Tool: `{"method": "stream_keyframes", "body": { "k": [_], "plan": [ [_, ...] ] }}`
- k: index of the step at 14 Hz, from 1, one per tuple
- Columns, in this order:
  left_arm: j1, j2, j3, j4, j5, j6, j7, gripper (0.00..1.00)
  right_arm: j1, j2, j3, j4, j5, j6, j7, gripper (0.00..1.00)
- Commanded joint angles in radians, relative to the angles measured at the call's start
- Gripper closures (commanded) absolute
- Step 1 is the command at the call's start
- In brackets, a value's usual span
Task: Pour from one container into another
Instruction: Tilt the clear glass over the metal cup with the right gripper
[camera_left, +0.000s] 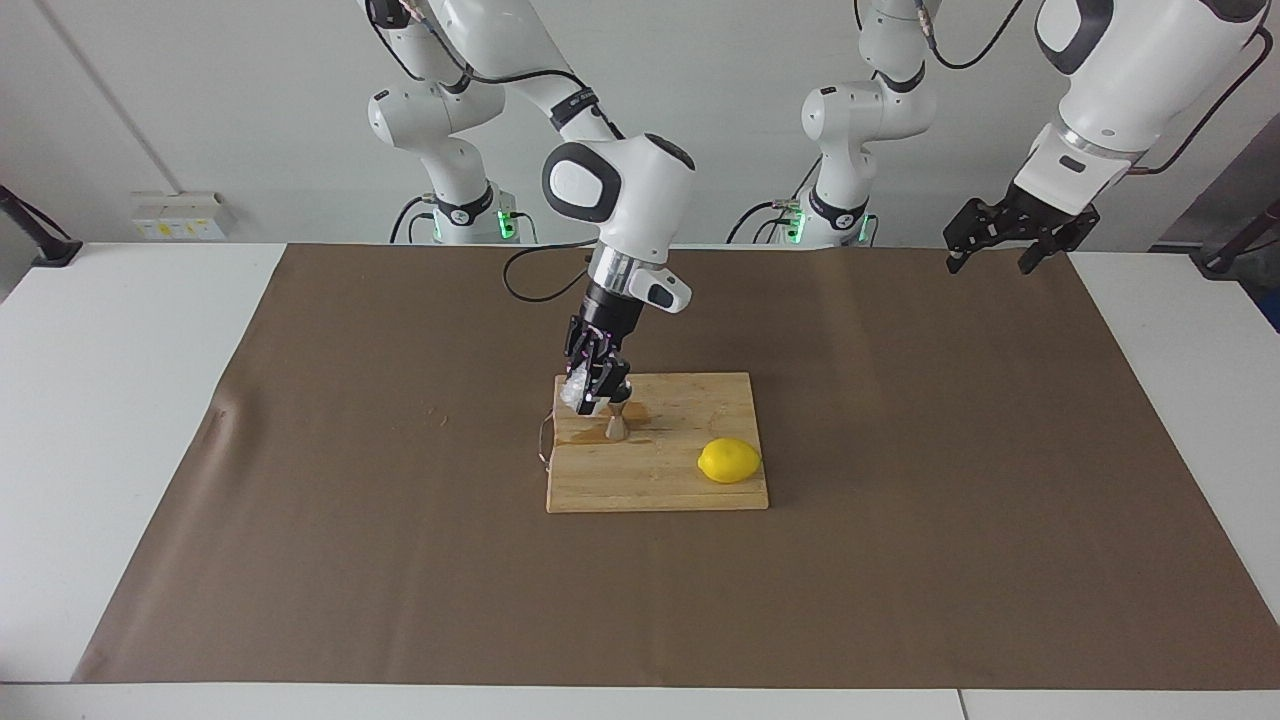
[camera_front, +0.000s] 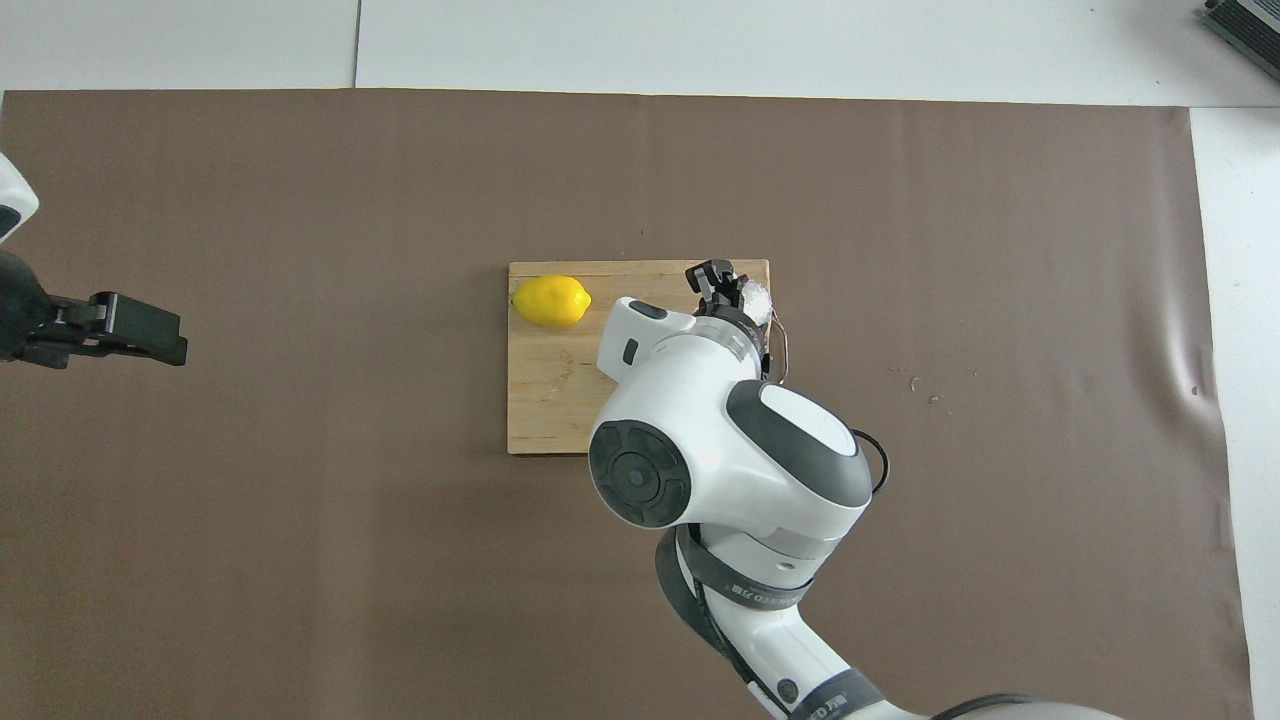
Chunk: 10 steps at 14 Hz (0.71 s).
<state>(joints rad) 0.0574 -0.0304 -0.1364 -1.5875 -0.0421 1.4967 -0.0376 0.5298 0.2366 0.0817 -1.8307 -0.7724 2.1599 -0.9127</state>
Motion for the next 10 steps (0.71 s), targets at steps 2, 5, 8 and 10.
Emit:
{"method": "stream_keyframes", "body": {
  "k": [2, 5, 8, 10],
  "plan": [
    [0.001, -0.031, 0.005, -0.031, -0.009, -0.003, -0.008, 0.00, -0.017, -0.020, 0.007, -0.016, 0.036, 0.014, 0.011, 0.95],
    [0.001, -0.031, 0.003, -0.031, -0.009, -0.003, -0.008, 0.00, -0.027, -0.022, 0.007, -0.012, 0.111, 0.015, 0.006, 0.96],
    [0.001, -0.031, 0.003, -0.031, -0.009, -0.003, -0.008, 0.00, -0.028, -0.034, 0.006, -0.009, 0.174, 0.012, -0.017, 0.97],
    [0.001, -0.031, 0.003, -0.031, -0.009, -0.004, -0.008, 0.00, -0.054, -0.036, 0.006, 0.005, 0.217, 0.012, -0.041, 0.99]
  ]
}}
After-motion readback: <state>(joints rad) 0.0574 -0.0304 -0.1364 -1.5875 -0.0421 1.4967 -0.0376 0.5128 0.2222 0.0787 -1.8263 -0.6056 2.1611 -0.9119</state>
